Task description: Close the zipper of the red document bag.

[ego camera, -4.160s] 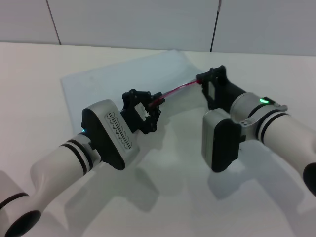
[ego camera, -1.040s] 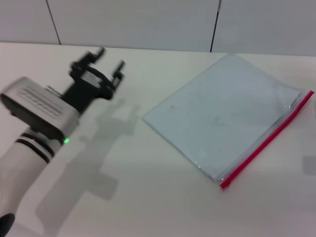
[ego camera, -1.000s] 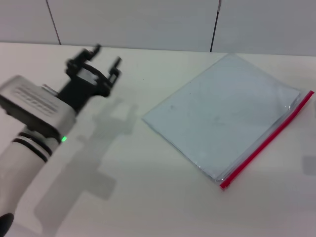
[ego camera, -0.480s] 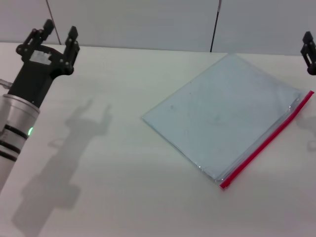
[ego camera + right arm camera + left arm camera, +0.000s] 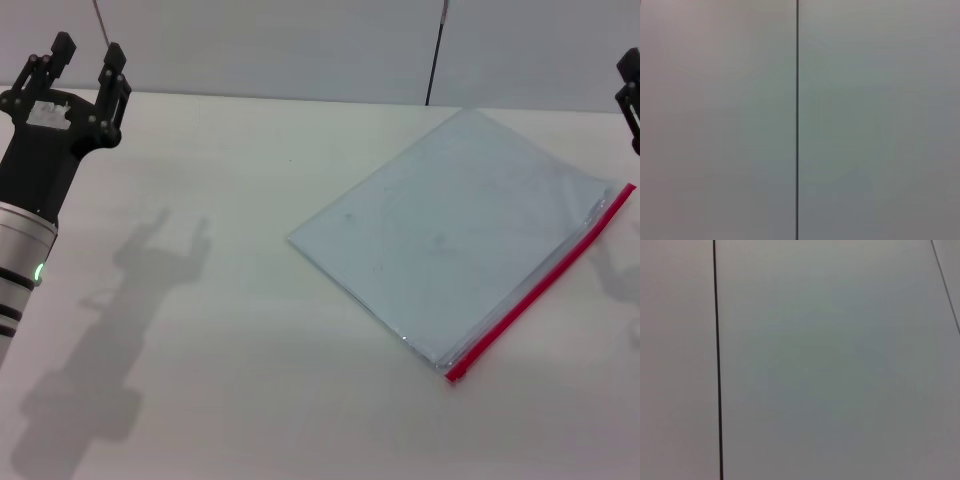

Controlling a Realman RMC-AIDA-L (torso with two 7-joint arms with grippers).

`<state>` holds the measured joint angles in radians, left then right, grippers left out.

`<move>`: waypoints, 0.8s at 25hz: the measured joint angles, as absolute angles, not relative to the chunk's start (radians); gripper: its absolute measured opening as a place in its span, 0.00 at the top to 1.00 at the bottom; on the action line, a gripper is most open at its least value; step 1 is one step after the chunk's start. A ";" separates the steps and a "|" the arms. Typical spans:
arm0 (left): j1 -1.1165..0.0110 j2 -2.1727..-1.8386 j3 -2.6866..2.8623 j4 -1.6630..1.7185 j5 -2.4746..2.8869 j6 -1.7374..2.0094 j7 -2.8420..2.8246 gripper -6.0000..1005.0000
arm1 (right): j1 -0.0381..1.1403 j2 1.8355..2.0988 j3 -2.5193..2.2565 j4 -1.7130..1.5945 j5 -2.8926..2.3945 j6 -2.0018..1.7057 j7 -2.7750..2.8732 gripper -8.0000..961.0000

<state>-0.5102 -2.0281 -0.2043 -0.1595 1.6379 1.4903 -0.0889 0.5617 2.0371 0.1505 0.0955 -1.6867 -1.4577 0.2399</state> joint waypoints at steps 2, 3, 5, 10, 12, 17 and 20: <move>-0.510 -2.028 -0.204 -0.159 1.638 1.491 -0.089 0.48 | 0.561 2.037 0.149 0.093 -1.687 -1.459 0.239 0.38; -0.510 -2.028 -0.204 -0.159 1.638 1.491 -0.089 0.48 | 0.561 2.037 0.148 0.092 -1.687 -1.459 0.239 0.38; -0.510 -2.028 -0.204 -0.159 1.638 1.491 -0.085 0.48 | 0.561 2.037 0.147 0.090 -1.686 -1.460 0.239 0.38; -0.509 -2.028 -0.204 -0.159 1.638 1.492 -0.078 0.47 | 0.561 2.037 0.146 0.089 -1.686 -1.463 0.240 0.38; -0.509 -2.028 -0.204 -0.159 1.638 1.492 -0.078 0.47 | 0.560 2.037 0.146 0.089 -1.686 -1.464 0.240 0.38; -0.509 -2.028 -0.204 -0.159 1.638 1.491 -0.078 0.48 | 0.560 2.037 0.146 0.089 -1.686 -1.464 0.240 0.38; -0.509 -2.028 -0.204 -0.160 1.638 1.487 -0.078 0.48 | 0.560 2.037 0.146 0.089 -1.686 -1.464 0.238 0.38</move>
